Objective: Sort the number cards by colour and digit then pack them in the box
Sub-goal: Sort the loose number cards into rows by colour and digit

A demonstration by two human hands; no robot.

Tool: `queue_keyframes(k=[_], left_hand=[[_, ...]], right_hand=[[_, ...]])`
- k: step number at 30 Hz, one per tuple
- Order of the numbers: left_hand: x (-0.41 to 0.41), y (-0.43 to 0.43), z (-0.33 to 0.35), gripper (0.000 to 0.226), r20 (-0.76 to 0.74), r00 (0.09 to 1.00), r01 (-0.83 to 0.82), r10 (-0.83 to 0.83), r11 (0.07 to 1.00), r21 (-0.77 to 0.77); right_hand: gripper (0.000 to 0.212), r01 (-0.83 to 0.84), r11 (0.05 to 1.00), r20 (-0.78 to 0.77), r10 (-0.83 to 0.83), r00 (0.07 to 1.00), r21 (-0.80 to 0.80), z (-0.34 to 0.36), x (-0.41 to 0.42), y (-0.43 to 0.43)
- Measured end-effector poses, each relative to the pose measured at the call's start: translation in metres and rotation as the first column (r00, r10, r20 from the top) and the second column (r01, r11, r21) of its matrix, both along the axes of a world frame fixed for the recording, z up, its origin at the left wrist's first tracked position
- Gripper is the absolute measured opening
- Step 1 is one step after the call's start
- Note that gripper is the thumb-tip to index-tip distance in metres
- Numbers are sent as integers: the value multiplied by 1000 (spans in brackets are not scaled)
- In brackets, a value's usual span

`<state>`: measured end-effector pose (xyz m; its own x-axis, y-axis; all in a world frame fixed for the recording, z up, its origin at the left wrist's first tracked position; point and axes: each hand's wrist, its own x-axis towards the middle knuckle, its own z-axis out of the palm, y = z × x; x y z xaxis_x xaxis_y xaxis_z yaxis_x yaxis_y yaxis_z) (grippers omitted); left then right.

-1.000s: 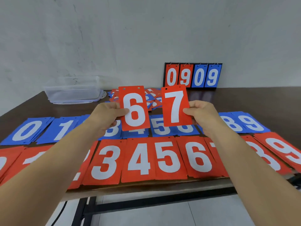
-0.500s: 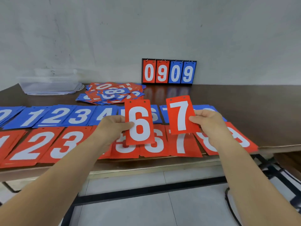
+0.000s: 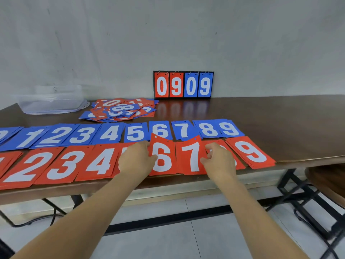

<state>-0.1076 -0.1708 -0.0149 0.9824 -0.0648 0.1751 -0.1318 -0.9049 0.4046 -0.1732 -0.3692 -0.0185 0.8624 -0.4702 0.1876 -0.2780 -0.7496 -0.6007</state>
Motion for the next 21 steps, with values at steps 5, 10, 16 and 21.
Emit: queue_keyframes(k=[5, 10, 16, 21], left_hand=[[-6, -4, -5, 47, 119, 992, -63, 45, 986, 152], [-7, -5, -6, 54, 111, 993, -47, 32, 991, 128], [-8, -2, 1, 53, 124, 992, -21, 11, 997, 73], [6, 10, 12, 55, 124, 992, -6, 1, 999, 43]], right_hand=[[42, 26, 981, -7, -28, 1000, -191, -4, -2, -1], [43, 12, 978, 8, -11, 1000, -207, -6, -2, -2], [32, -11, 991, 101, 25, 995, -132, -2, 2, 2], [31, -85, 990, 172, 104, 980, -114, 8, 25, 23]])
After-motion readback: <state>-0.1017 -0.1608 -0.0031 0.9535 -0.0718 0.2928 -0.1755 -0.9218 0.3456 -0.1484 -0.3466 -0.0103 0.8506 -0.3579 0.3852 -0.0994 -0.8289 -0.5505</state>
